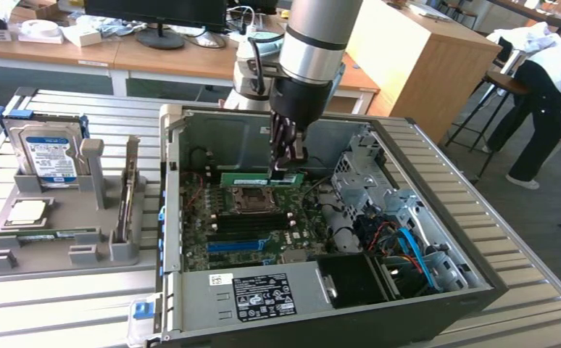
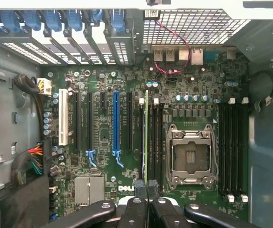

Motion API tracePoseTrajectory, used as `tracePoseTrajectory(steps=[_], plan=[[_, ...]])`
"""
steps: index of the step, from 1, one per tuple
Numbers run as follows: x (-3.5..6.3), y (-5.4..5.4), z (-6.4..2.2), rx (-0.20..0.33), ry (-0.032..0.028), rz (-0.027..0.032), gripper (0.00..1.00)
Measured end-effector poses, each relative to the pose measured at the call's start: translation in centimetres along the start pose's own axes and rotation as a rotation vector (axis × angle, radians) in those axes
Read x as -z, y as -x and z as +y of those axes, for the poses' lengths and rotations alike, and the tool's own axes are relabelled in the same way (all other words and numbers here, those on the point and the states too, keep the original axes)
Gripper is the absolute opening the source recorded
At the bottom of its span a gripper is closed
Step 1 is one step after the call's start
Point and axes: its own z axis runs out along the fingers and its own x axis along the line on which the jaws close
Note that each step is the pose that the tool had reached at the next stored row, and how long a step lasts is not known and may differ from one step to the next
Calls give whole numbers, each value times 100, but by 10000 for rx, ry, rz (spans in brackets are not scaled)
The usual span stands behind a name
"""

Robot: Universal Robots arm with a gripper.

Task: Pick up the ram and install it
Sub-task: 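Pick up the ram and move it above insertion slot, then insert the ram into the slot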

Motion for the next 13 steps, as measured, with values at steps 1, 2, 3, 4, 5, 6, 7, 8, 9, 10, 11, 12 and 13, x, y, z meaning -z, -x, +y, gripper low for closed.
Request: tracePoseTrajectory(steps=[1, 2, 3, 4, 5, 6, 7, 8, 9, 10, 11, 12, 13], plan=[[0, 0, 0, 0, 0, 1, 11], [1, 0, 0, 1, 1, 2, 11], [0, 0, 0, 0, 1, 1, 11], [0, 0, 0, 1, 0, 0, 11], [0, 0, 0, 0, 0, 0, 11], [0, 0, 0, 1, 0, 0, 11], [0, 0, 0, 0, 0, 0, 11], [0, 0, 0, 1, 0, 0, 11], [0, 0, 0, 0, 0, 0, 11], [0, 0, 0, 1, 0, 0, 11], [-3, 0, 0, 0, 0, 0, 11], [-8, 0, 0, 0, -3, -4, 11], [-15, 0, 0, 0, -5, -2, 11]])
